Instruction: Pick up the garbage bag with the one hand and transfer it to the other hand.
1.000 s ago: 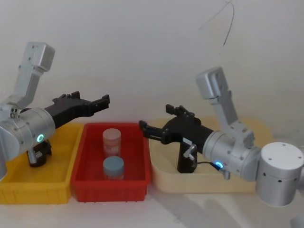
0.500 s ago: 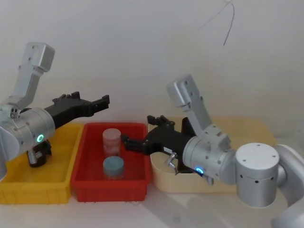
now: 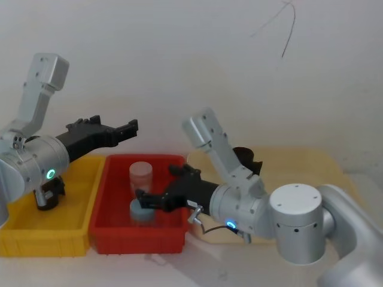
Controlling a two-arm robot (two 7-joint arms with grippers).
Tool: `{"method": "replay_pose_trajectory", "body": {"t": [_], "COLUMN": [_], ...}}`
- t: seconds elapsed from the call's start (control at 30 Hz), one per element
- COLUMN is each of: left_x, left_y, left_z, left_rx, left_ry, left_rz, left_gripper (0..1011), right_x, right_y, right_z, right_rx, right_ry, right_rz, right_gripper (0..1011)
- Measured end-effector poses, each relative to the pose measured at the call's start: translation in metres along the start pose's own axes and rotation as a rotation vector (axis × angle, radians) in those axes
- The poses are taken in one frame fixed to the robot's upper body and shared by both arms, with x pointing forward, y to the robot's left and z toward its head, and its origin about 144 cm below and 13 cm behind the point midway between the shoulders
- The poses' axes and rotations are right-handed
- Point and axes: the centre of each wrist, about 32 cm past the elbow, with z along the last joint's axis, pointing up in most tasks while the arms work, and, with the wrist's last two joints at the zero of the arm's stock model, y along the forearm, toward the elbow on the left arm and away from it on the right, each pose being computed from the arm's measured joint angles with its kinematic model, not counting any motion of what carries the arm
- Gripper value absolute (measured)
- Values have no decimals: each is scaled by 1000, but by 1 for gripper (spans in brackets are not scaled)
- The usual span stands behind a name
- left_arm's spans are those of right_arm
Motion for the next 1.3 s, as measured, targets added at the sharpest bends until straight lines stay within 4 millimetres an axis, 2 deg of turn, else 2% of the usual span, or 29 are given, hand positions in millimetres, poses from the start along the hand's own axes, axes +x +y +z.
{"method": "replay_pose_trajectory", "body": {"t": [0.57,1.3], "left_x": [0,0], "left_y": [0,0], "left_z": [0,0], "left_rx": [0,0], "left_ry": [0,0], "left_rz": [0,0], "left_gripper": [1000,1000], "right_x": [-6,-11], "right_y": [26,46], "right_z": [-5,-13], "right_rx": [-61,-121], "right_ry": [51,139], "right_rz": [-13,-32], "right_gripper": [1001,1001]}}
